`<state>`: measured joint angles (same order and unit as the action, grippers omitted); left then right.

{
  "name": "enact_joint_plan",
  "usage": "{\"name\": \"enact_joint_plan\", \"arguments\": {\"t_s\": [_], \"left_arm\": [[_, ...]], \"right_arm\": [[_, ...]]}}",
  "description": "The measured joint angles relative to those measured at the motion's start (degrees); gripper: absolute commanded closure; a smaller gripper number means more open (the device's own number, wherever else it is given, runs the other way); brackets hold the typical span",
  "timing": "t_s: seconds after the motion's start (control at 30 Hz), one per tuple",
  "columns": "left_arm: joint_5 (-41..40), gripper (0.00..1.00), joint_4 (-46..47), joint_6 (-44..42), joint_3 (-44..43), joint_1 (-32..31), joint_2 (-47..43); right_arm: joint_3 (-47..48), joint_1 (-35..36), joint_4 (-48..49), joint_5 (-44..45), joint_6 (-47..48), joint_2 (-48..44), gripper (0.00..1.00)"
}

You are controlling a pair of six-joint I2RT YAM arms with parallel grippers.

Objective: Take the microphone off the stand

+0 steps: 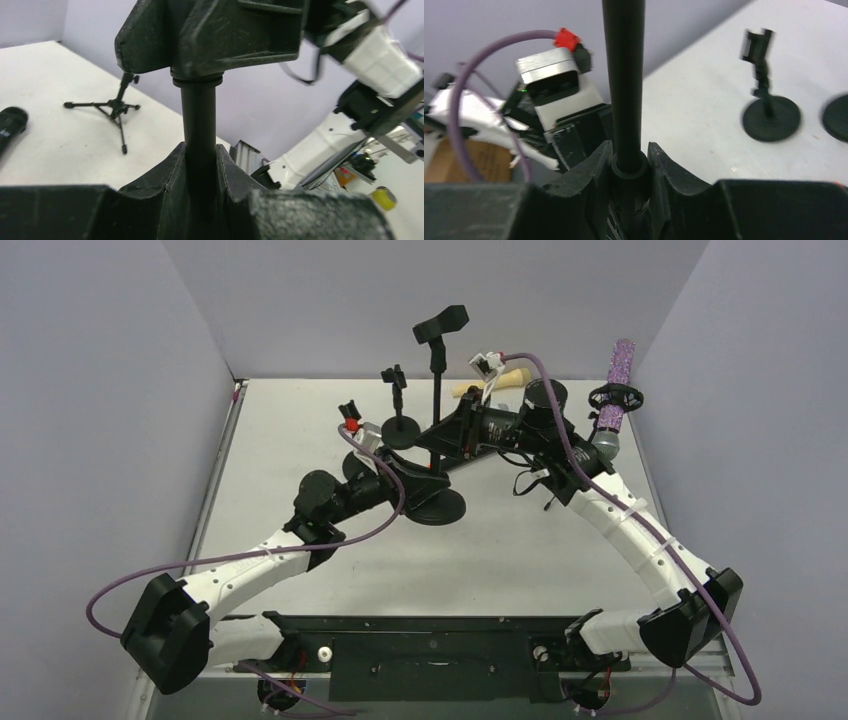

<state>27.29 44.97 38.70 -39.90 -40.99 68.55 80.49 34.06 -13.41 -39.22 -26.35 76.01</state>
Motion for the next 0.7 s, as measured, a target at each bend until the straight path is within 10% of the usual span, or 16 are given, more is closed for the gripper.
{"name": "enact_joint_plan", "arguments": {"t_s": [0.1,0.27,0.7], "left_arm": [[2.34,1.0,3.54,3.69,0.0,0.57,-0.98],[1.31,1.0,-1.07,1.18,0.0,-0.22,-5.29],[-21.7,1.0,-20.26,-18.43,-3.28,-7.1,-7.08]], "right_arm": [[-4.0,-2.25,14.08,-10.86,-7.91,0.02,0.92],[-3.91,-2.03,17.77,-14.6,-9.57,0.04,0.42],[8.04,10.78,-11.67,26.43,3.34,-1.09,0.49]]}}
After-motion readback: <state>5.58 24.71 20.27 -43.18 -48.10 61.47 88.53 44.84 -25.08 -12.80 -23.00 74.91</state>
